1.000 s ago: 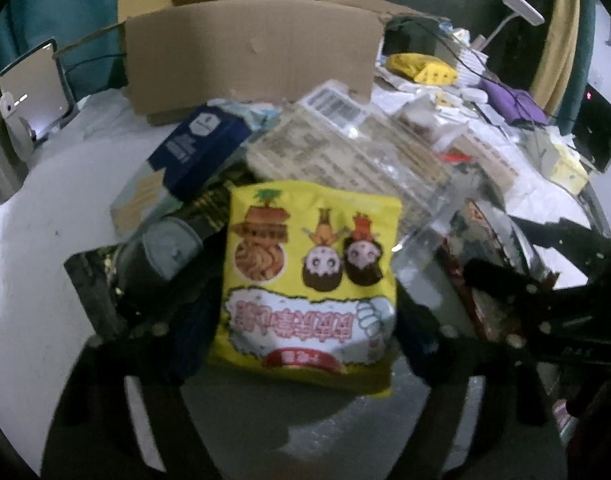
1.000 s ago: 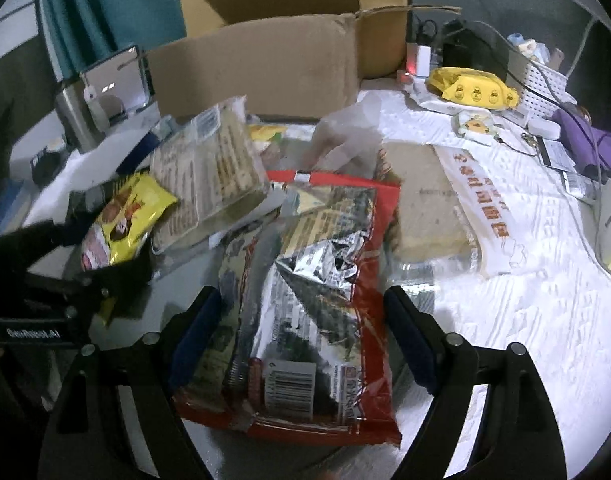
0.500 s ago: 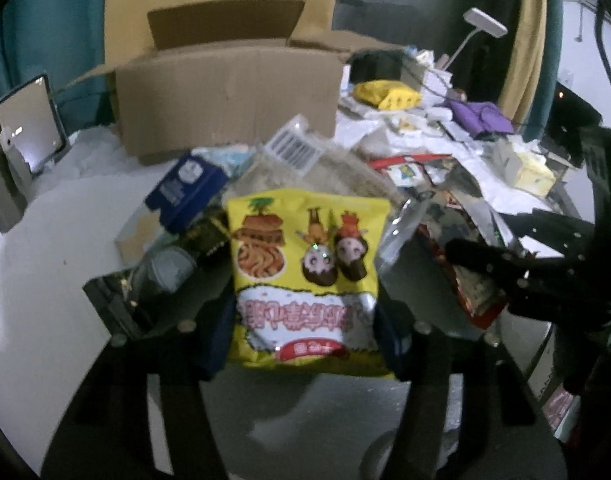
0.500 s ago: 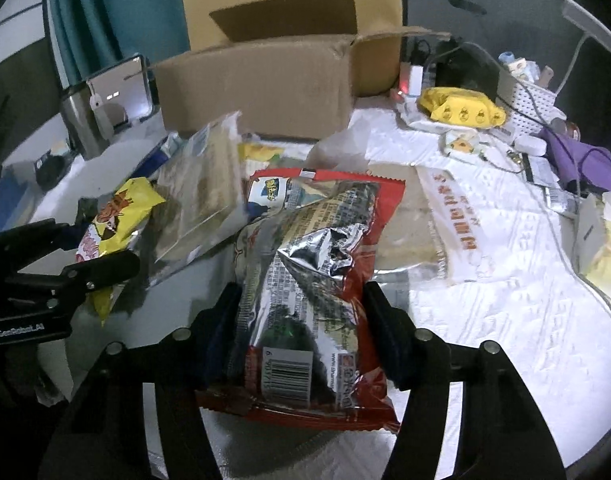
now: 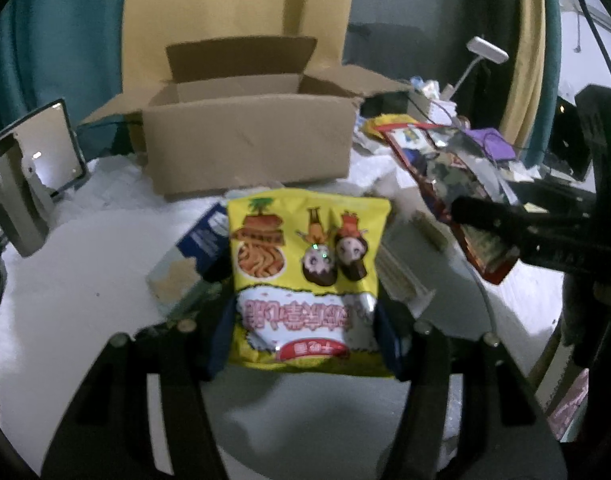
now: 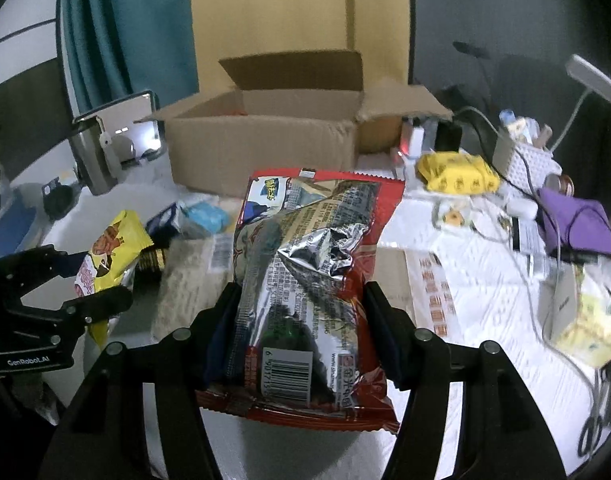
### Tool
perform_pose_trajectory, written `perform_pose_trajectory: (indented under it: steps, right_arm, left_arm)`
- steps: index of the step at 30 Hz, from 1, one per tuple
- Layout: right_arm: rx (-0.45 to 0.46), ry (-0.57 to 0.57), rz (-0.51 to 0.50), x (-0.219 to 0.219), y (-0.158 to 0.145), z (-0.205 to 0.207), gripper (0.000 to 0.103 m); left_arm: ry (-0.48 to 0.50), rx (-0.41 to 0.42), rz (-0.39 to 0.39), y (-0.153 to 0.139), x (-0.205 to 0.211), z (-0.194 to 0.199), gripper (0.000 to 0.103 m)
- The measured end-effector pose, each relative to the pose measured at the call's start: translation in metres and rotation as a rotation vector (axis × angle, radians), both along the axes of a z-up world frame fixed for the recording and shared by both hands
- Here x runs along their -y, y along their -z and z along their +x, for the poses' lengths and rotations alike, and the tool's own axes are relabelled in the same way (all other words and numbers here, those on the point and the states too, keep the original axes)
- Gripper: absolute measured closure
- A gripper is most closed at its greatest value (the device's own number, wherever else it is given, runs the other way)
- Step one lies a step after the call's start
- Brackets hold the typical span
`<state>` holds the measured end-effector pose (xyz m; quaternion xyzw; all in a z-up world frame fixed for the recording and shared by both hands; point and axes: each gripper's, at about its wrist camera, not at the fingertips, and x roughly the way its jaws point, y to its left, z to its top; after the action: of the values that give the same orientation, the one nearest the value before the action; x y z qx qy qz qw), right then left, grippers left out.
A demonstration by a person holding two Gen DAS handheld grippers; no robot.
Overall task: Organize snacks
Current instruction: 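Carry both bags into the cardboard box and open both grippers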
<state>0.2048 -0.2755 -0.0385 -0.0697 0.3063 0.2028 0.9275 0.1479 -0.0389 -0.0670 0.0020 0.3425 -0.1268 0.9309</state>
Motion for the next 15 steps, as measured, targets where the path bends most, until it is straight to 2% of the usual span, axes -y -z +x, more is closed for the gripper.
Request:
perform_pose_trajectory:
  steps: [15]
  right_arm:
    - [0.048,-0.053,-0.01,-0.035,-0.032,0.021,0.039]
  left_arm:
    - [-0.07,0.071,-0.023,-0.026,-0.046,0.025,0.043]
